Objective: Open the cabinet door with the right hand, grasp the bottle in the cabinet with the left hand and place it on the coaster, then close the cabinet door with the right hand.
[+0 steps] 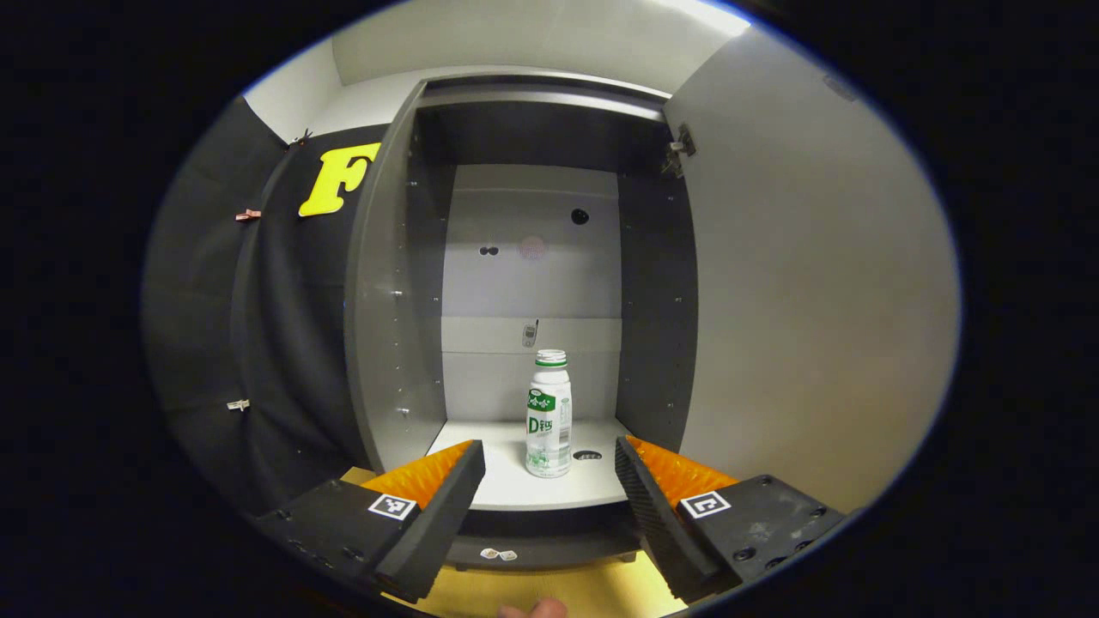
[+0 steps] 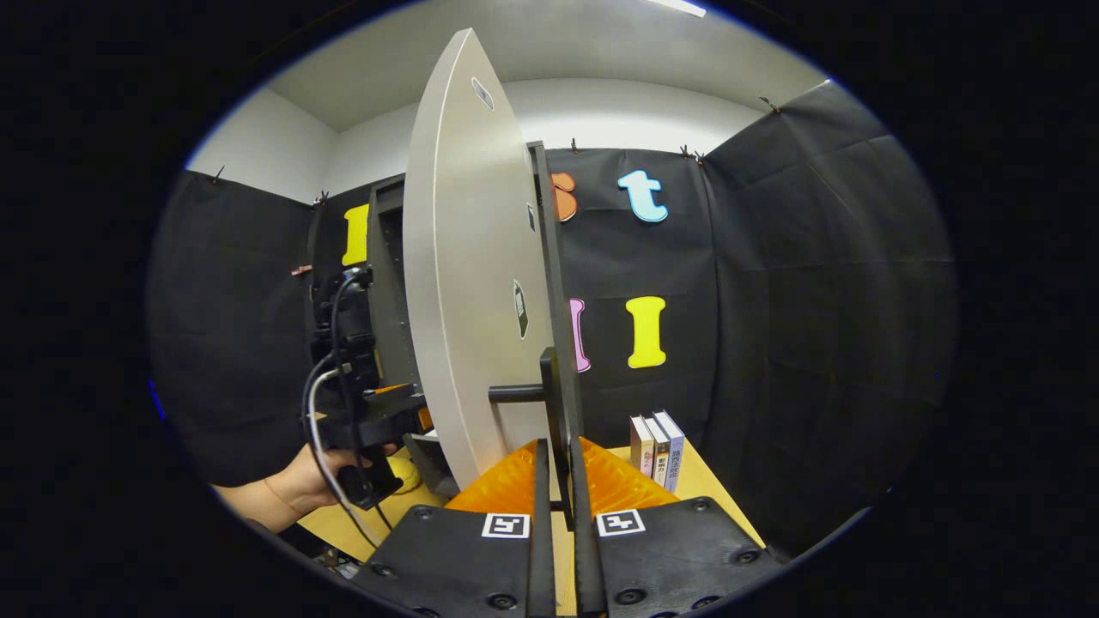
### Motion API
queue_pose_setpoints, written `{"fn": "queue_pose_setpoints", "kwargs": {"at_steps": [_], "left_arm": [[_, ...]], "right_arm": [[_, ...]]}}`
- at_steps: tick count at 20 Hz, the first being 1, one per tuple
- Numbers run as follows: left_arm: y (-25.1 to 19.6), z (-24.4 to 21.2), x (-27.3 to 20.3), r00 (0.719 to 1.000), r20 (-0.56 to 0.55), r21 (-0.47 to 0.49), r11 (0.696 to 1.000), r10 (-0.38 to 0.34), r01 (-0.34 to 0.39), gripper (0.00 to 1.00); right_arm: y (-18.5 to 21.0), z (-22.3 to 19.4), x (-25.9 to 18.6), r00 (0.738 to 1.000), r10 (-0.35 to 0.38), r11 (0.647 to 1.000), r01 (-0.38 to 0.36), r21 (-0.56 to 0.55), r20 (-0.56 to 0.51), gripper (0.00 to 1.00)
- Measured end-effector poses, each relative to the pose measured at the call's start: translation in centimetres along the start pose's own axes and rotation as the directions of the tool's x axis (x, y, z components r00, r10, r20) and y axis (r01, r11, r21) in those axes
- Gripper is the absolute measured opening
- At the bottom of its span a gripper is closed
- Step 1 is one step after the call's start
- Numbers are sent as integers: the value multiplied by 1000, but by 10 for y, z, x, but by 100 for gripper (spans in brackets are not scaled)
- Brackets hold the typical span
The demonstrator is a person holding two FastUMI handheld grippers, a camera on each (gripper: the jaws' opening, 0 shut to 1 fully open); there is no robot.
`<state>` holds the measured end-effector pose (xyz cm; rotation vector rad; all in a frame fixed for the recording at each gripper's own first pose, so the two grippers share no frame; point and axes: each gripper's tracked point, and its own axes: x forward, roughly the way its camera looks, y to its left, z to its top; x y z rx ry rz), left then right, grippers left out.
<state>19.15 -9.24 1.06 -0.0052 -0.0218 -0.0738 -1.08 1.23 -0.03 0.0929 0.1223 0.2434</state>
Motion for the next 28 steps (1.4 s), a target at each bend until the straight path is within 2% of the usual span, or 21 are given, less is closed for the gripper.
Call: {"fn": "queue_pose_setpoints", "kwargs": {"at_steps": [2, 6, 11, 13, 15, 16, 17, 18, 20, 21, 23, 27, 28], "left_arm": [[-1, -3, 26, 1000, -8, -15, 1000, -1, 1, 96], [0, -11, 71, 1000, -25, -10, 1000, 16, -16, 94], [-3, -22, 117, 999, -38, 29, 999, 32, -31, 96], [-2, -28, 133, 998, -46, 28, 999, 45, -44, 96], [0, -33, 148, 997, -53, 29, 998, 57, -56, 96], [3, -36, 156, 996, -55, 34, 997, 66, -64, 96], [5, -37, 163, 996, -54, 41, 996, 76, -73, 96], [6, -38, 169, 995, -54, 44, 996, 79, -77, 96], [5, -42, 181, 995, -58, 43, 996, 81, -78, 95], [7, -43, 187, 994, -62, 42, 995, 88, -85, 96], [10, -47, 198, 993, -68, 24, 995, 97, -95, 96], [16, -46, 209, 993, -60, 0, 995, 104, -105, 96], [17, -45, 209, 992, -54, -1, 993, 117, -118, 88]], "right_arm": [[-6, 0, 0, 1000, 4, 1000, -4, 2, 3, 13], [-7, 3, -6, 998, 62, 997, -62, 46, -7, 14], [-19, -3, -26, 996, 86, 996, -86, -4, -4, 19], [-37, -3, -33, 998, 56, 998, -56, -24, 11, 24], [-57, -7, -34, 1000, 13, 1000, -13, -3, 4, 24], [-68, -9, -34, 1000, -17, 1000, 17, 9, -5, 32], [-82, -11, -34, 999, -54, 998, 54, 17, -7, 32], [-93, -11, -29, 997, -78, 997, 78, 28, -6, 53], [-109, -11, -20, 994, -113, 992, 112, 51, 6, 53], [-114, -10, -17, 991, -131, 990, 130, 52, 14, 71], [-125, -9, -10, 987, -157, 986, 156, 51, 20, 97], [-140, -3, 1, 977, -206, 978, 204, 38, 64, 98], [-143, -2, 1, 973, -218, 976, 216, 33, 71, 98]]}}
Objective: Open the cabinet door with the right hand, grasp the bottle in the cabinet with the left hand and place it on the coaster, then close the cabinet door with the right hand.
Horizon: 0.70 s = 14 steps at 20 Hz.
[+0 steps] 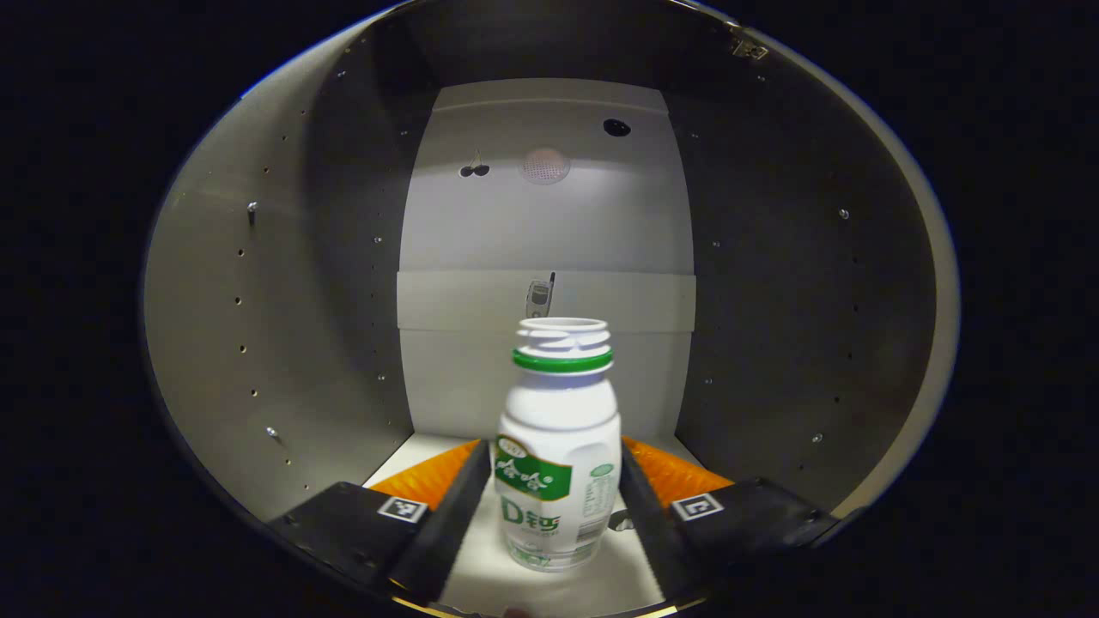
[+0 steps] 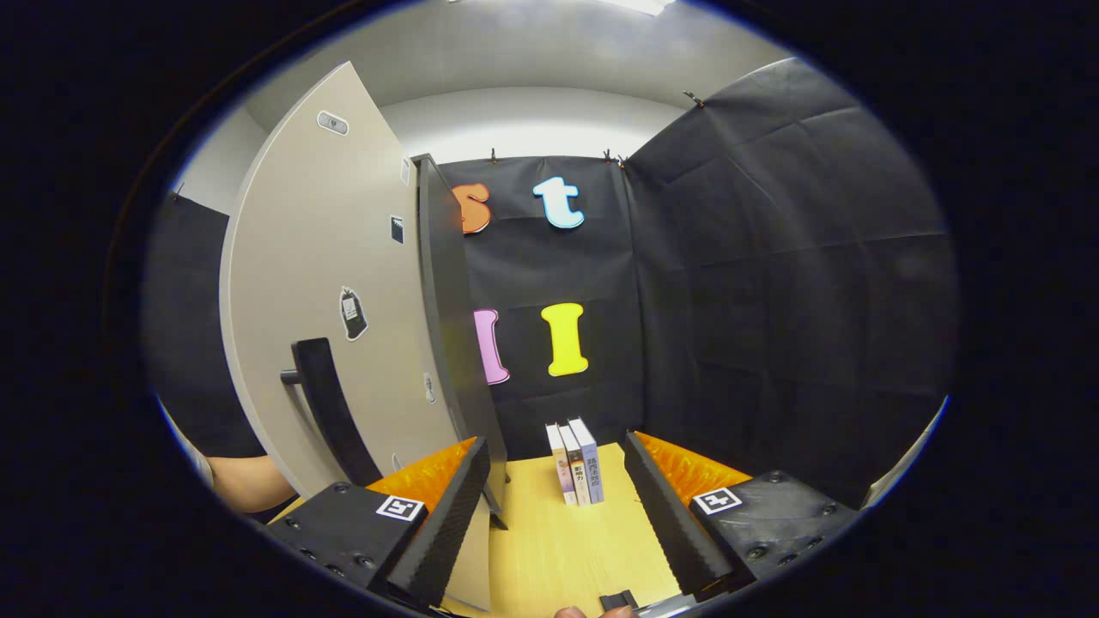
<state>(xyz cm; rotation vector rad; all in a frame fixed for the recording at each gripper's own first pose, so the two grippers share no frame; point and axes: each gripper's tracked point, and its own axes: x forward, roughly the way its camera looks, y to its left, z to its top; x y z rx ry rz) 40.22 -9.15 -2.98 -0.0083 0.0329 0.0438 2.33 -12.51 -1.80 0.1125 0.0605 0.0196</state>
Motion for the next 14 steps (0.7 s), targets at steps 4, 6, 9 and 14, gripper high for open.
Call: {"fn": "queue_pose_setpoints", "kwargs": {"at_steps": [4, 6, 9, 14], "left_arm": [[7, 5, -11, 1000, 8, -4, 1000, -11, 11, 75], [12, 15, -24, 999, 29, -2, 1000, -13, 13, 75], [22, 29, -50, 998, 52, -2, 1000, -17, 18, 75], [47, 41, -109, 997, 71, -1, 1000, -29, 29, 75]], "right_arm": [[-6, -9, 5, 1000, -23, 999, 23, -23, -19, 98], [-2, -9, 1, 1000, -22, 999, 22, -37, -11, 97], [6, -10, -1, 1000, -5, 999, 4, -43, -21, 98], [21, -9, -8, 1000, 13, 1000, -13, -8, -23, 100]]}}
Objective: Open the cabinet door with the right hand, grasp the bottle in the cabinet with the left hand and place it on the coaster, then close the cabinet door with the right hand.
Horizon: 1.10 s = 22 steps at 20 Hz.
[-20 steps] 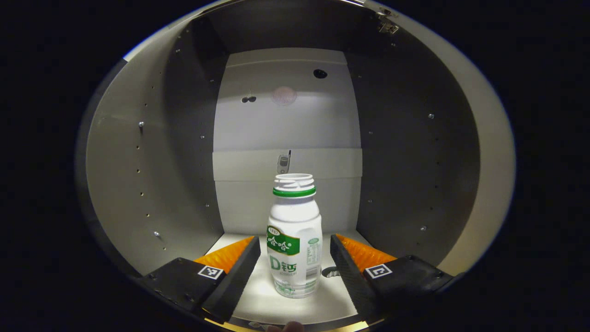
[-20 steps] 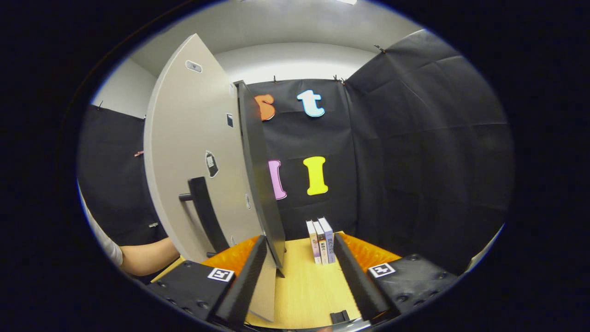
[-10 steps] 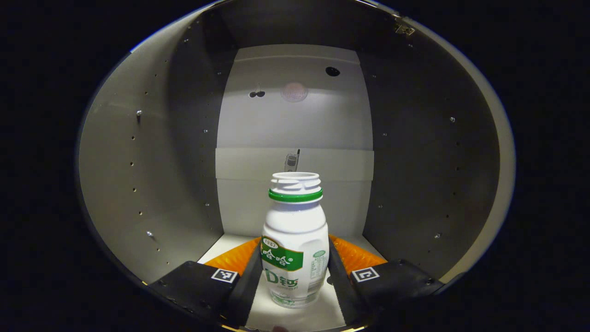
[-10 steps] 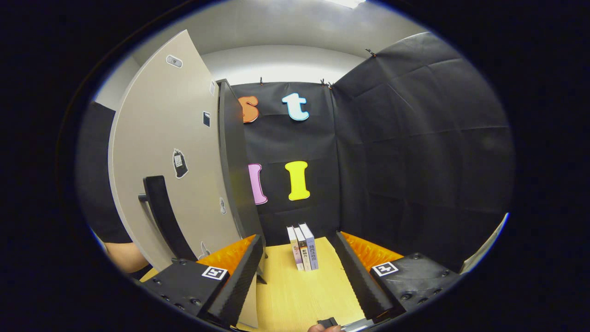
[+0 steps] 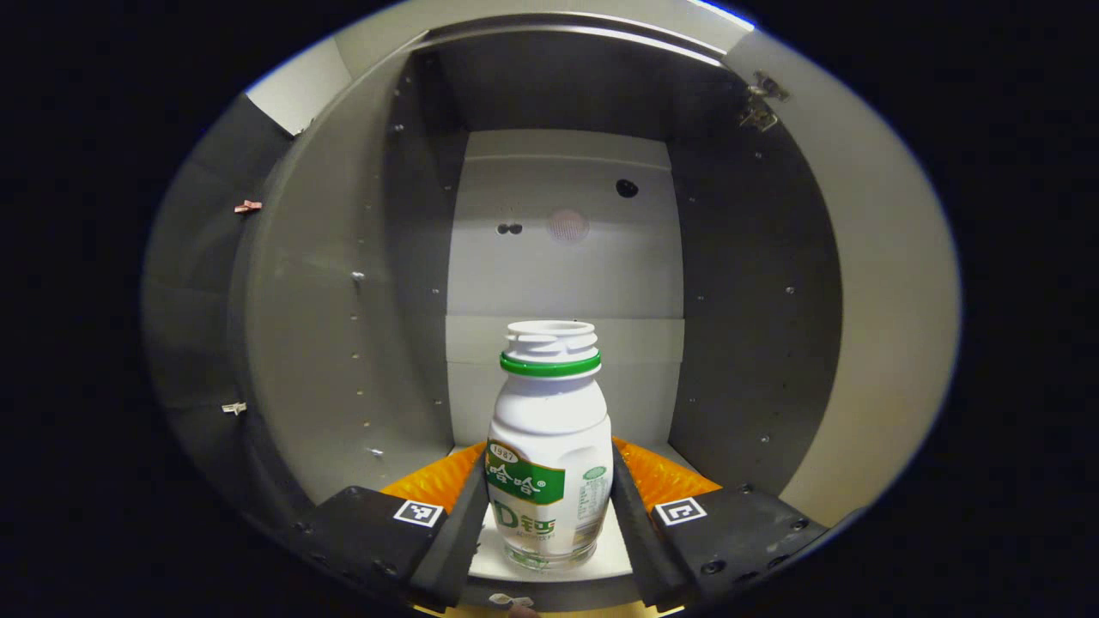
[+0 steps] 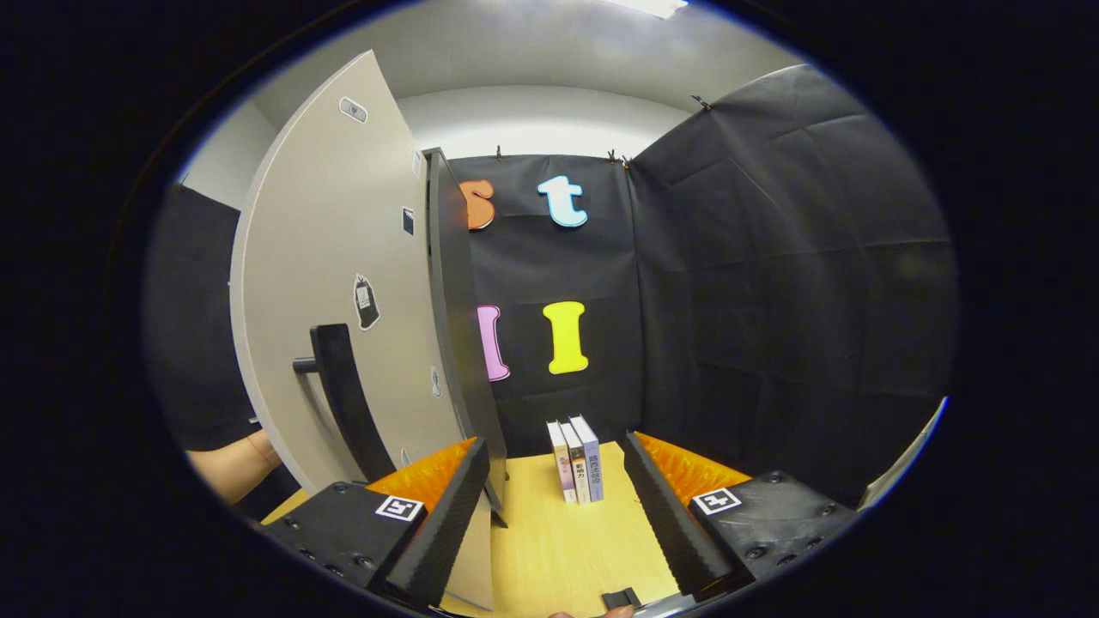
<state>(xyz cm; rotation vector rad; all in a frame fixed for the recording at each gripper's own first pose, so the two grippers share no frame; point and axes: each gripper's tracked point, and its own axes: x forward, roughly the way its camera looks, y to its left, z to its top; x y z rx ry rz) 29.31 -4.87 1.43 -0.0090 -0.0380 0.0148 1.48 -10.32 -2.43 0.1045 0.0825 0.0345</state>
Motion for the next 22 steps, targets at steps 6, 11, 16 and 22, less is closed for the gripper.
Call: {"fn": "queue_pose_setpoints", "kwargs": {"at_steps": [6, 11, 16, 22], "left_arm": [[37, -5, -81, 1000, 16, -11, 1000, 0, 0, 75], [77, -36, -139, 999, 18, -9, 1000, 28, -28, 74], [105, -83, -182, 1000, 7, 43, 999, 30, -30, 75], [117, -161, -225, 1000, -21, 63, 998, -15, 17, 75]], "right_arm": [[5, 3, -2, 1000, -8, 1000, 8, -16, 4, 98], [19, 9, 0, 1000, -3, 999, 4, -34, 30, 98], [25, 15, 0, 997, -20, 998, 24, -65, 68, 98], [17, 28, -3, 992, -53, 998, 57, -32, 111, 98]]}}
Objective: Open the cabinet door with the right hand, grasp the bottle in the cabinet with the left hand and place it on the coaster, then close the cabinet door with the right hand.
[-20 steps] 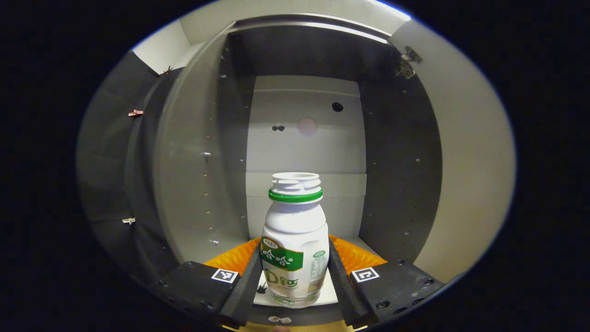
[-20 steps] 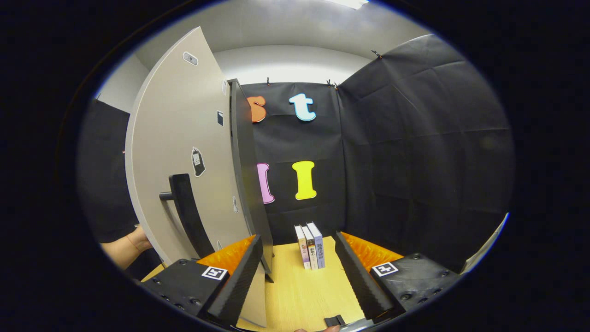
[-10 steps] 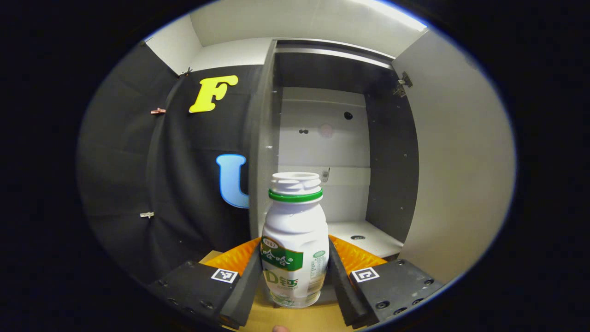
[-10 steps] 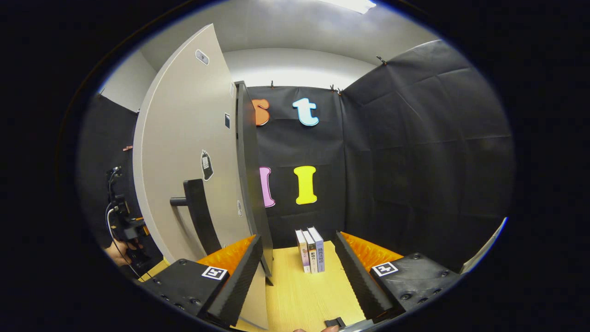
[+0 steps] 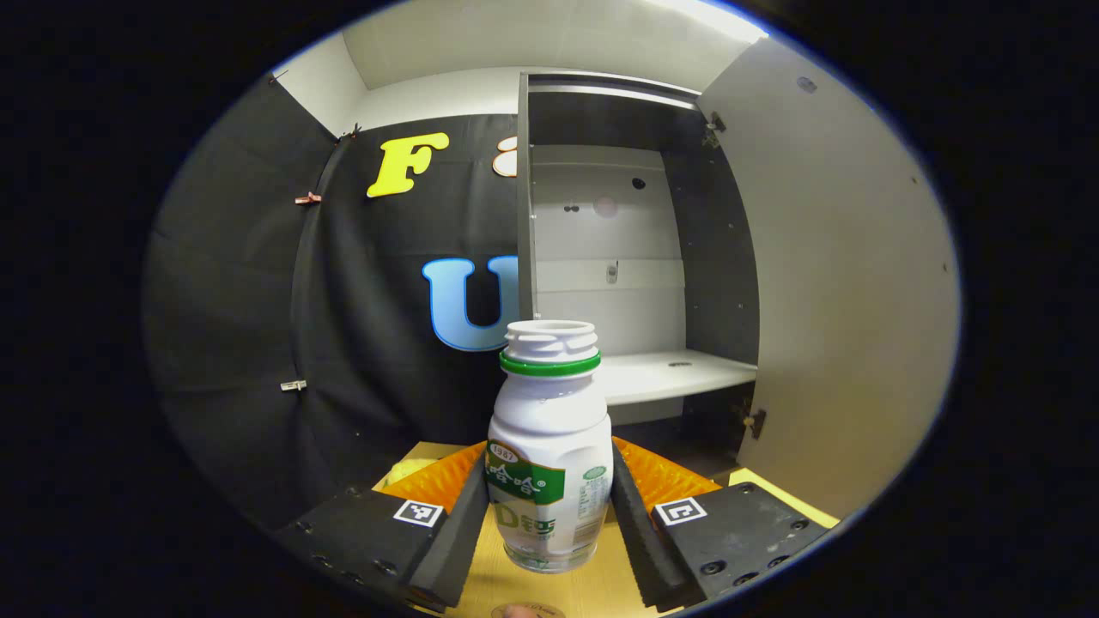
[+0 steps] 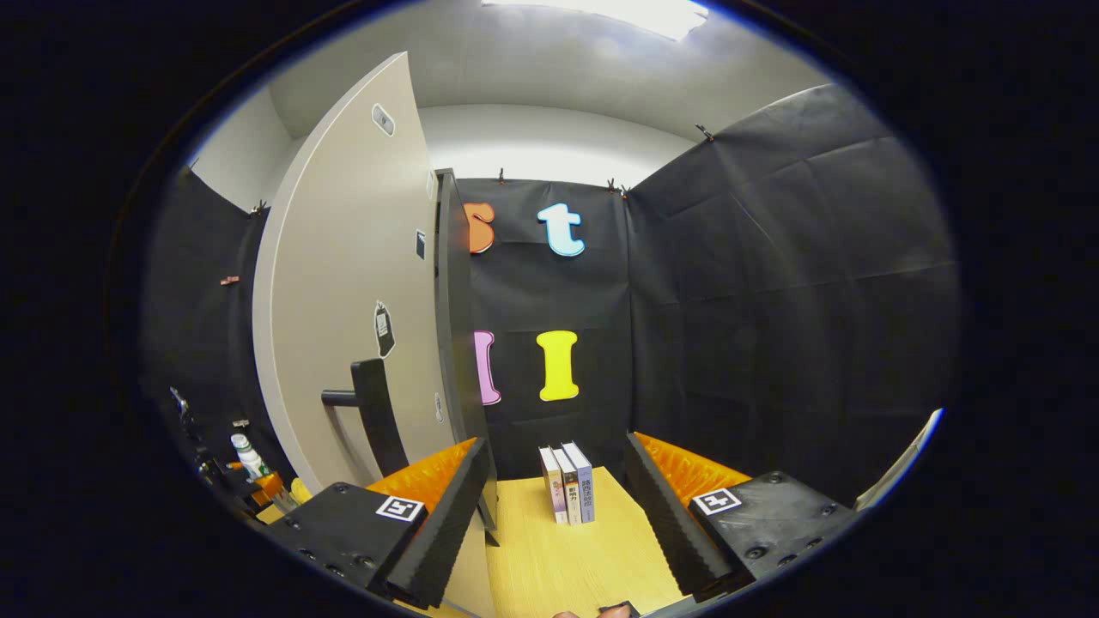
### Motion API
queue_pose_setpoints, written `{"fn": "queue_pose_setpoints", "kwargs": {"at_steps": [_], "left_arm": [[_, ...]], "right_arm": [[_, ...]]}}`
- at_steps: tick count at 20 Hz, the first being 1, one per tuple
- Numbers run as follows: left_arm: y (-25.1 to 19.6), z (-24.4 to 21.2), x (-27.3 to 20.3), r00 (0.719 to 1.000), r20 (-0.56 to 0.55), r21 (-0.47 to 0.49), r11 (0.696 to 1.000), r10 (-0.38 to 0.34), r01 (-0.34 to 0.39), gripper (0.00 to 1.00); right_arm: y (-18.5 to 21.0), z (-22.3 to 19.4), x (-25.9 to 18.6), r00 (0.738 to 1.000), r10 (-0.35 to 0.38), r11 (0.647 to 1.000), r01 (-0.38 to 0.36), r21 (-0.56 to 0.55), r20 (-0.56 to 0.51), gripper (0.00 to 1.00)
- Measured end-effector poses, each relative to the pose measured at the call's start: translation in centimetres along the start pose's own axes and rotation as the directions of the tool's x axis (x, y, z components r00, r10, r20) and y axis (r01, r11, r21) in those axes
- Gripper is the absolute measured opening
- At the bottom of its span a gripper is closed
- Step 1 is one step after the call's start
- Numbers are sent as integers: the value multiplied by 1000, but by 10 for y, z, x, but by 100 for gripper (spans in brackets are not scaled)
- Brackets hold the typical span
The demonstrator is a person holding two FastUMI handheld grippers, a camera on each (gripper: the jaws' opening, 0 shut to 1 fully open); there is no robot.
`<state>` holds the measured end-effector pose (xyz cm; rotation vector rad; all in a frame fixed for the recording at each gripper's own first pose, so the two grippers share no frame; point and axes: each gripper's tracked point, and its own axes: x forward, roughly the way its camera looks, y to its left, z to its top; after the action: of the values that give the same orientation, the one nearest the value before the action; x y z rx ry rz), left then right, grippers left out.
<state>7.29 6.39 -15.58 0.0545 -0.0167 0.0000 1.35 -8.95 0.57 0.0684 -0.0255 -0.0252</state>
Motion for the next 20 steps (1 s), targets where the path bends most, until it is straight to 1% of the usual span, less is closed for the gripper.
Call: {"fn": "queue_pose_setpoints", "kwargs": {"at_steps": [4, 9, 11, 13, 14, 17, 20], "left_arm": [[-3, -49, -24, 998, -1, -4, 998, -67, 67, 75], [7, -109, -43, 995, -29, 1, 996, -93, 93, 75], [8, -133, -46, 993, -37, -2, 994, -112, 112, 75], [9, -161, -50, 990, -61, -40, 991, -128, 126, 76], [12, -170, -51, 989, -67, -51, 991, -131, 127, 76], [22, -187, -45, 990, -76, -43, 992, -121, 118, 75], [24, -202, -40, 986, -77, -32, 989, -145, 143, 76]], "right_arm": [[-2, 6, -3, 999, -28, 999, 28, 21, 16, 97], [-1, 11, -12, 997, -64, 997, 63, 40, 31, 97], [3, 15, -15, 997, -57, 998, 56, 15, 57, 97], [2, 11, -18, 996, -69, 997, 71, -20, 50, 97], [4, 12, -21, 996, -71, 997, 72, -19, 54, 97], [6, 13, -23, 995, -80, 997, 80, 1, 56, 98], [6, 14, -24, 994, -99, 995, 100, -7, 47, 98]]}}
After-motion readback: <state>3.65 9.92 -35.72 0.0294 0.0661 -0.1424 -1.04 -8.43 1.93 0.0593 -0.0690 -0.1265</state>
